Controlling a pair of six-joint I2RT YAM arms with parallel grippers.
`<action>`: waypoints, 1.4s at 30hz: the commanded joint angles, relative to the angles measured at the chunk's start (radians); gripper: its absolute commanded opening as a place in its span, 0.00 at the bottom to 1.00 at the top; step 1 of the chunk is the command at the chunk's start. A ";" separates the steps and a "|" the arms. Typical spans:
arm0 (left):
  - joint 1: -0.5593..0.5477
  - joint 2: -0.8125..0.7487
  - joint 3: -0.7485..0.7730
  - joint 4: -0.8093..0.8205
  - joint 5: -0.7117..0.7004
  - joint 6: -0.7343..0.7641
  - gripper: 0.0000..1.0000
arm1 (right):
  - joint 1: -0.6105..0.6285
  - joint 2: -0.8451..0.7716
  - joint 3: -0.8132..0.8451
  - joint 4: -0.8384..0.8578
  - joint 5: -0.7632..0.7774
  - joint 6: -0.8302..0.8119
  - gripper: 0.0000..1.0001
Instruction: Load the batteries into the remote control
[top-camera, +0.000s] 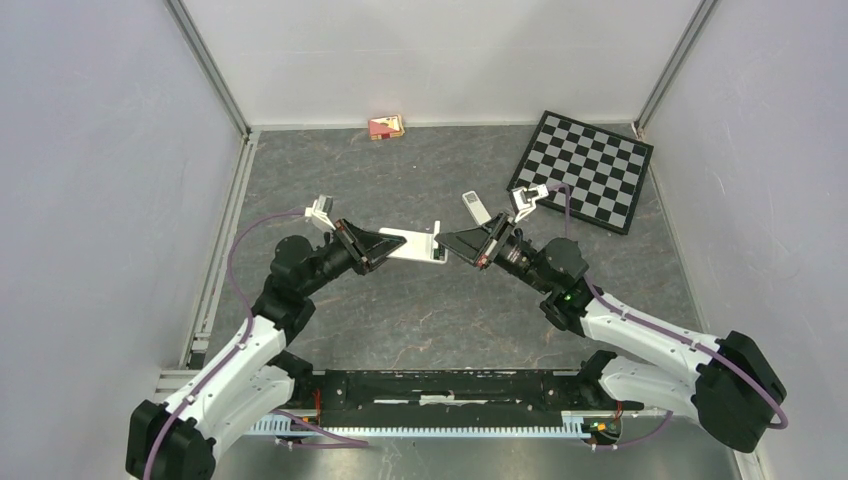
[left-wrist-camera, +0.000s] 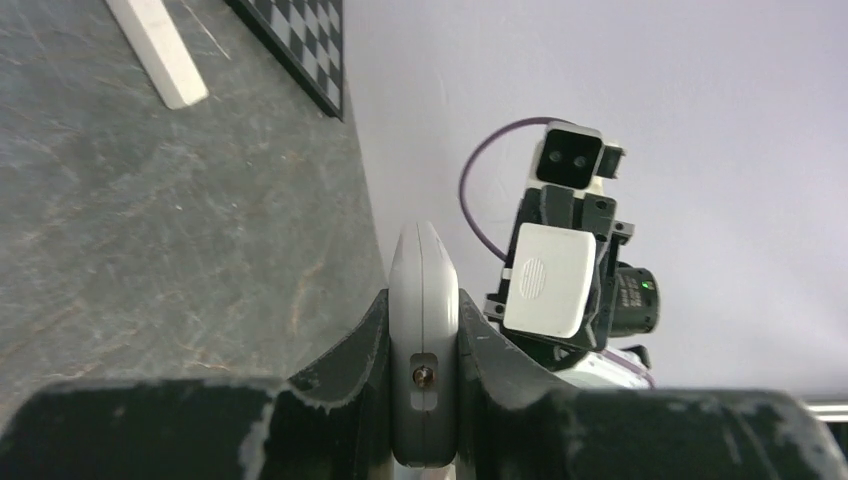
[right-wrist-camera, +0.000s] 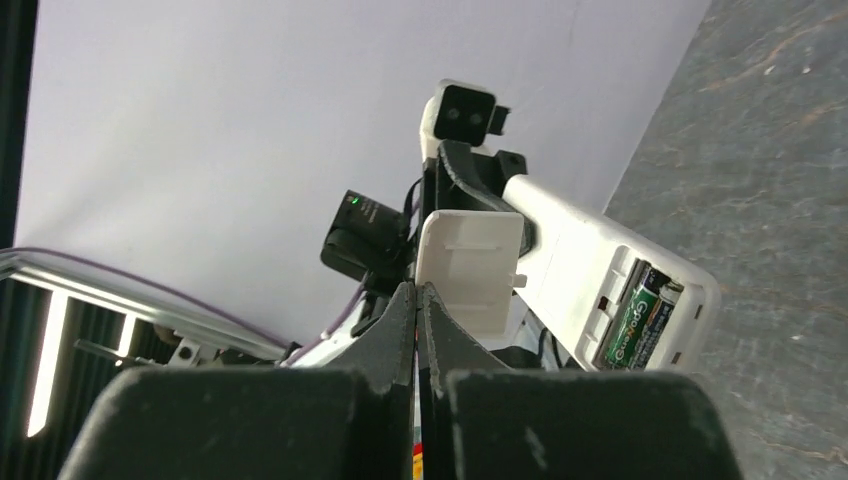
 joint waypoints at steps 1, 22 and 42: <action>0.025 0.025 0.023 0.141 0.124 -0.130 0.02 | -0.002 0.000 0.015 0.106 -0.058 0.072 0.00; 0.095 0.066 -0.016 0.282 0.264 -0.272 0.02 | -0.002 -0.010 -0.022 0.083 -0.019 0.111 0.00; 0.096 0.067 -0.020 0.339 0.218 -0.315 0.02 | -0.002 0.047 -0.064 0.242 0.006 0.238 0.00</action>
